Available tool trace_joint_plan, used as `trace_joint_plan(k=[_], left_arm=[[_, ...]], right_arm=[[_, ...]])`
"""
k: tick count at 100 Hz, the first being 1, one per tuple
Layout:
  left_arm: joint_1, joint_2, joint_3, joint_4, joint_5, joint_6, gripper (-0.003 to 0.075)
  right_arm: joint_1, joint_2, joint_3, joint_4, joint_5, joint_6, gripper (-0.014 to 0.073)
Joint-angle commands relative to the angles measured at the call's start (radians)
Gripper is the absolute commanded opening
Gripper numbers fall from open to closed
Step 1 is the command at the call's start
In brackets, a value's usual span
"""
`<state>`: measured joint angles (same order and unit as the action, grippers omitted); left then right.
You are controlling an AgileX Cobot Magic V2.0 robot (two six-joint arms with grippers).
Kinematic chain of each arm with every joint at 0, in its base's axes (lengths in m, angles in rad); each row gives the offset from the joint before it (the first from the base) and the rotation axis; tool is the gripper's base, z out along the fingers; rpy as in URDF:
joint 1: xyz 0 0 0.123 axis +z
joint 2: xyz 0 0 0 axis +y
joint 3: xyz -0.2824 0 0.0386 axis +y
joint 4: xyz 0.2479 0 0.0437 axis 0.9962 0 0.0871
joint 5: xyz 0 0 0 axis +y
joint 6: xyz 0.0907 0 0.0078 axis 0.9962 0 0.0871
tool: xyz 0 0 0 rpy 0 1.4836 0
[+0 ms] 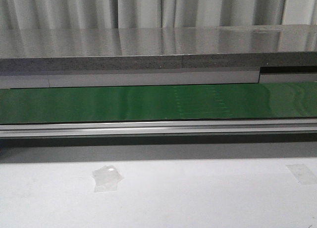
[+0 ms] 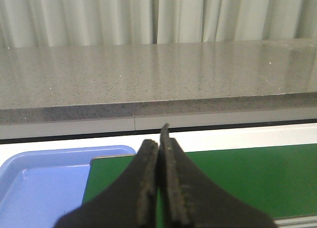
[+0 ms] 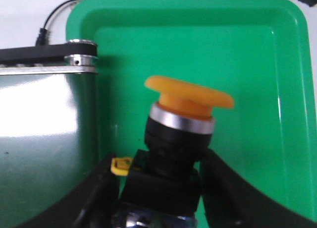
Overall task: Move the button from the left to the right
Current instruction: 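Lift the button with the right gripper and lower it into the green bin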
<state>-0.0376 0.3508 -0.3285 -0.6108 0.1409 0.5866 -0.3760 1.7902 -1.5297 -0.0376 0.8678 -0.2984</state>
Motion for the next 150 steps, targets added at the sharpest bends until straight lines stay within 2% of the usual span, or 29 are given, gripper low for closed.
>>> trace_joint_plan(k=[1, 39, 75, 84, 97, 108, 150], left_arm=[[-0.007, 0.006, -0.026, -0.015, -0.067, -0.002, -0.002], [-0.007, 0.006, -0.026, -0.015, -0.067, -0.002, -0.002], [-0.007, 0.006, -0.026, -0.015, -0.067, -0.002, -0.002], [-0.007, 0.006, -0.026, -0.015, -0.067, -0.002, -0.002], [-0.007, 0.006, -0.026, -0.015, -0.067, -0.002, -0.002], [-0.007, 0.006, -0.026, -0.015, -0.067, -0.002, -0.002], [-0.007, 0.006, -0.026, -0.015, -0.067, -0.002, -0.002]], right_arm=[[-0.009, -0.013, -0.023, 0.002, -0.045, -0.013, 0.0206], [-0.009, 0.137, -0.023, 0.001, -0.037, -0.028, 0.0206], [-0.027, 0.158, -0.023, -0.005, -0.031, -0.028, 0.0206], [-0.036, 0.158, -0.023, -0.005, -0.029, -0.028, 0.0234], [-0.04, 0.158, -0.023, -0.003, -0.03, -0.028, 0.0349], [-0.04, 0.158, -0.023, 0.002, -0.032, -0.028, 0.0403], [-0.04, 0.154, -0.036, 0.002, -0.021, -0.017, 0.0407]])
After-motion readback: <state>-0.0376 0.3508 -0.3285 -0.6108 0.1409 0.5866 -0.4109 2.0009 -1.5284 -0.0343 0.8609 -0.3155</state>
